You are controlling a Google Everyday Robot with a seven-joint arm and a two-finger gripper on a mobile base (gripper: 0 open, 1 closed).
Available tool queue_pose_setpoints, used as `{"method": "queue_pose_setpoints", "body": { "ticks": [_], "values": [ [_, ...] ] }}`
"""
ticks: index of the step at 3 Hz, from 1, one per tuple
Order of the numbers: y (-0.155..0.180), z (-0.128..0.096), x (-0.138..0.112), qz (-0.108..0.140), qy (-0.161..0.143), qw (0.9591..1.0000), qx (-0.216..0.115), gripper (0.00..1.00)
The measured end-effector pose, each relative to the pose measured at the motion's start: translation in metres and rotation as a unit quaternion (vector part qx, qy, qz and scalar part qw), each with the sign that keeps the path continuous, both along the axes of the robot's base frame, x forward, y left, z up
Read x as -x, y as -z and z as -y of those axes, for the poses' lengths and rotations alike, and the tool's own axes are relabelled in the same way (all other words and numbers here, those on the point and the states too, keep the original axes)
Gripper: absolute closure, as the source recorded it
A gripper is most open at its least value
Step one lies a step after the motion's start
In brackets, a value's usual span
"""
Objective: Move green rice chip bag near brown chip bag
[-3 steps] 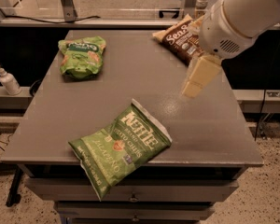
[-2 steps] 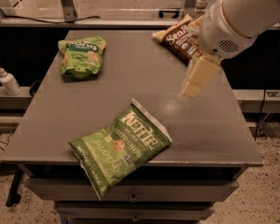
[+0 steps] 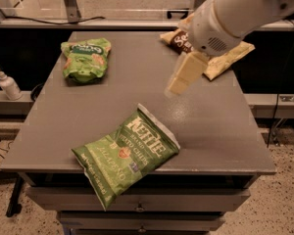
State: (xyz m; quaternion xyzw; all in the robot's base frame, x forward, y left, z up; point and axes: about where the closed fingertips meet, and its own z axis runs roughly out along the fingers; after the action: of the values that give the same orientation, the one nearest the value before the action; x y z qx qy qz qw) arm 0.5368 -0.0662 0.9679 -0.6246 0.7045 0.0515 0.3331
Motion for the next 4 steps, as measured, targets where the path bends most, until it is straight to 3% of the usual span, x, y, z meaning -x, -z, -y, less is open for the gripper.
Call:
{"method": "queue_pose_setpoints", "body": {
  "ticks": [2, 4],
  "values": [
    [-0.002, -0.098, -0.06, 0.013, -0.02, 0.9935, -0.111, 0.0],
    [0.007, -0.178, -0.085, 0.007, -0.029, 0.9821, -0.186, 0.0]
  ]
}}
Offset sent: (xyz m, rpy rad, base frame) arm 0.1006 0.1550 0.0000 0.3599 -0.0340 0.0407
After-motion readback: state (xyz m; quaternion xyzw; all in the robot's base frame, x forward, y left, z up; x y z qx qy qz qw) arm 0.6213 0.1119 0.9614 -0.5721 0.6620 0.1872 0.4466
